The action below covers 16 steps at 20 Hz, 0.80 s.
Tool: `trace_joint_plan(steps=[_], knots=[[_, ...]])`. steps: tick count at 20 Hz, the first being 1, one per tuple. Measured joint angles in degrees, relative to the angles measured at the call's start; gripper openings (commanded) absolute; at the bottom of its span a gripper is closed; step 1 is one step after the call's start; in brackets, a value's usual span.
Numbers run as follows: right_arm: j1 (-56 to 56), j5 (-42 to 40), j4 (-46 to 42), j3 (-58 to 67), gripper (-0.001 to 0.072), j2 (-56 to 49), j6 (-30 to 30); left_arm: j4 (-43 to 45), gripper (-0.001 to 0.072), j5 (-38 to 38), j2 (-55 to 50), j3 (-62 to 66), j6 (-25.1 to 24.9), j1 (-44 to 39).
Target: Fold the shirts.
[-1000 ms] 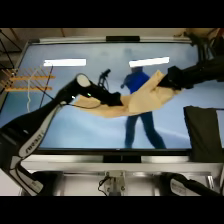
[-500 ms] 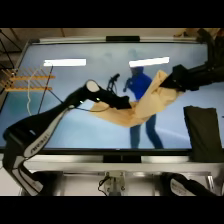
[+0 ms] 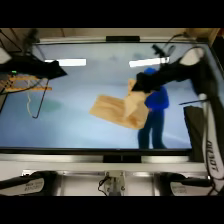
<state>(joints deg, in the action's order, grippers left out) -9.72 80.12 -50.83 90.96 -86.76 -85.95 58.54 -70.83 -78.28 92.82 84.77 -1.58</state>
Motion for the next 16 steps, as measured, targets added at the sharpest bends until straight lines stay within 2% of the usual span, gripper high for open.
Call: trace_joint_plan(steps=[1, 2, 3, 4, 7, 11, 13, 16], knots=[[-2.82, -1.99, -0.07, 0.0, 0.0087, -2.84, -0.09, 0.33, 0.0033, -0.31, 2.95, 0.0, 0.07, 1.99], [-5.27, -3.78, -0.07, 0.0, 0.023, -5.55, -0.31, 0.52, 0.0032, -0.63, 5.7, 0.02, 0.11, 3.52], [-7.72, -5.99, 0.0, 0.0, 0.0596, -8.48, -0.59, 0.94, 0.0033, -0.85, 8.02, 0.02, 0.13, 4.61], [-9.77, -8.09, 0.68, 0.0, 0.0667, -11.08, -0.81, 1.16, 0.0032, -1.01, 10.12, 0.02, 0.17, 5.42], [-12.72, -12.33, 4.26, 0.0, 0.0667, -15.78, -0.57, 1.42, 0.0033, -1.46, 14.8, 0.02, 0.35, 6.71], [-9.62, -12.63, 4.79, 0.11, 0.0667, -14.08, -0.17, 1.68, 0.0033, -1.77, 16.74, -0.87, 0.39, 7.3], [-5.86, -9.99, 0.61, 0.13, 0.0666, -10.97, -0.17, 1.75, 0.0033, -1.77, 16.96, -2.19, 0.39, 7.39], [0.9, -1.99, -13.03, -0.85, 0.0666, -7.21, -1.53, 1.88, 0.0033, -1.75, 17.14, -4.28, 0.42, 7.45]])
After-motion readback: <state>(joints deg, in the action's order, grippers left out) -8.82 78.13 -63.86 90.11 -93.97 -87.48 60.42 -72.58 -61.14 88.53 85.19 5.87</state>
